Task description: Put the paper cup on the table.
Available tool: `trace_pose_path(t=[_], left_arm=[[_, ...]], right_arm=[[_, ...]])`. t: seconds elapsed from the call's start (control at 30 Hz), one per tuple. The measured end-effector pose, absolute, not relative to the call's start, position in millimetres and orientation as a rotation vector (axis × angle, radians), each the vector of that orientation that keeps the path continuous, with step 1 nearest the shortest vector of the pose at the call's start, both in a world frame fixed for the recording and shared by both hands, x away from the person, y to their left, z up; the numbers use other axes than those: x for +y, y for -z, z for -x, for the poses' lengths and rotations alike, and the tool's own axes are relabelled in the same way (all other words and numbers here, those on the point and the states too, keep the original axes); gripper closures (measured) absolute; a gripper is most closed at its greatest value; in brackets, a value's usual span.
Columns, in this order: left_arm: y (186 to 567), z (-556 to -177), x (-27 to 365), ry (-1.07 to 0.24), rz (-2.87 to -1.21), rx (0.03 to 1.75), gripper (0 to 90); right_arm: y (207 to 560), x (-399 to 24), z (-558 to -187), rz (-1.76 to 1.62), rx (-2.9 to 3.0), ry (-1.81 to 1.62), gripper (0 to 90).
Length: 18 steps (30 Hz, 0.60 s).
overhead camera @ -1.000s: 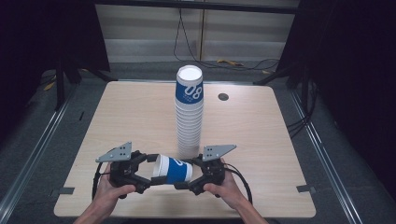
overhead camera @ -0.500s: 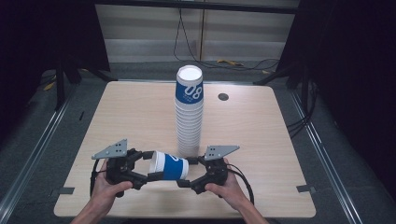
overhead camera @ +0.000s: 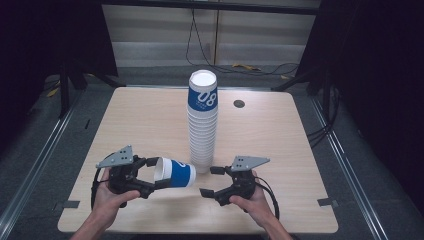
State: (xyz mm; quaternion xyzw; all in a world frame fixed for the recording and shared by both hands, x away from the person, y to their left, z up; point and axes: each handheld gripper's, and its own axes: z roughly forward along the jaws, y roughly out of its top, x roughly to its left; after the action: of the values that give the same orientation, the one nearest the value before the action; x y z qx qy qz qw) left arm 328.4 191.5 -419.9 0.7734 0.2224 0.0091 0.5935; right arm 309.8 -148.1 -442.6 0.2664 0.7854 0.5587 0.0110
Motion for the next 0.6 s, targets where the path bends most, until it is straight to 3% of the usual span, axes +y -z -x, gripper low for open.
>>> trace_pose_path(t=[0.6], left_arm=[[411.9, -339.4, 221.4, -0.112, -1.864, 0.653, 17.6]], right_arm=[[443.1, -186.4, -291.0, -0.973, 2.387, -1.605, 15.9]])
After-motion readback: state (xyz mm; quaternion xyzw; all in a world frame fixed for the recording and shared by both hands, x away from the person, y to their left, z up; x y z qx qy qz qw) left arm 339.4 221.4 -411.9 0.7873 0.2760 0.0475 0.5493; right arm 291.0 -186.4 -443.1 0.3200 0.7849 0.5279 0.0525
